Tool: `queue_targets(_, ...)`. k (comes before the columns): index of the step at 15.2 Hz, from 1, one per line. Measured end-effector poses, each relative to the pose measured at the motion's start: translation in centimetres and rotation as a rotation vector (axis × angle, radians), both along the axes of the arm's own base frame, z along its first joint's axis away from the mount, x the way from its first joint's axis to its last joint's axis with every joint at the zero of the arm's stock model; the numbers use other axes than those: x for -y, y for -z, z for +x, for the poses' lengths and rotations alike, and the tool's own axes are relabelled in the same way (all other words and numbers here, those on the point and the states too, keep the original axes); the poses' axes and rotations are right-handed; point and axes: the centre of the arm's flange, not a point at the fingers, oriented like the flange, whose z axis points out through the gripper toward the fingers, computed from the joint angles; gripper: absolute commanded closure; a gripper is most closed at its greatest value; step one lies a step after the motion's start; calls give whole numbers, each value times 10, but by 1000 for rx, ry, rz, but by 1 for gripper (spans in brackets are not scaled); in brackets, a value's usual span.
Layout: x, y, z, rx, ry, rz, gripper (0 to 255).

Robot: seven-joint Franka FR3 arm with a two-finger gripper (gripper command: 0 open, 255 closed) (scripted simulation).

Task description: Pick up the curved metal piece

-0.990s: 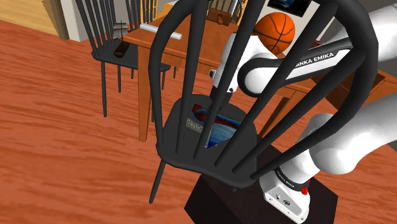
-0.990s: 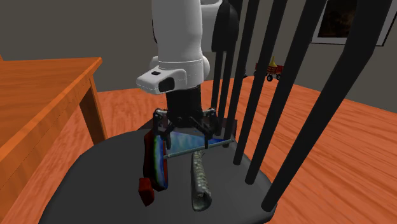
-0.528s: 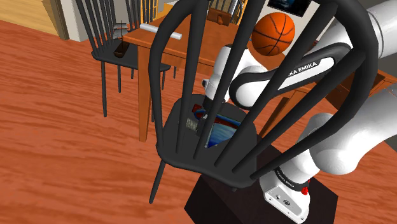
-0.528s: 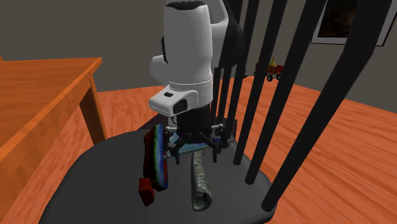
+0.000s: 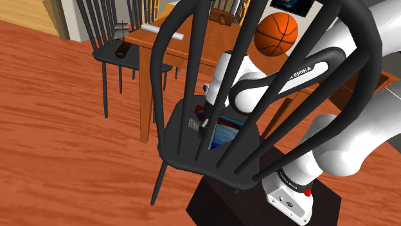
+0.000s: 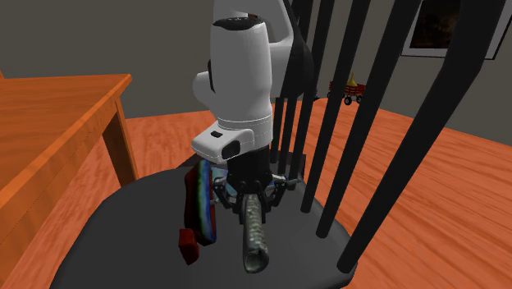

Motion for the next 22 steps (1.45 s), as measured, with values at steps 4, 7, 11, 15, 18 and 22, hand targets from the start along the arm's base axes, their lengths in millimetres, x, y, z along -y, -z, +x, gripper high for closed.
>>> queue_targets(4,0,0,0,0,-1,0,255)
queue_targets(7,1,0,-1,-6,-3,-4,255)
queue_targets(11,-1,-16,-3,-10,-12,-8,255)
queue_targets(15,-2,-39,-4,-9,-14,-8,255)
queue_targets(18,-4,-54,-4,-9,-14,-8,255)
queue_targets(22,-3,-73,-4,-9,-14,-7,255)
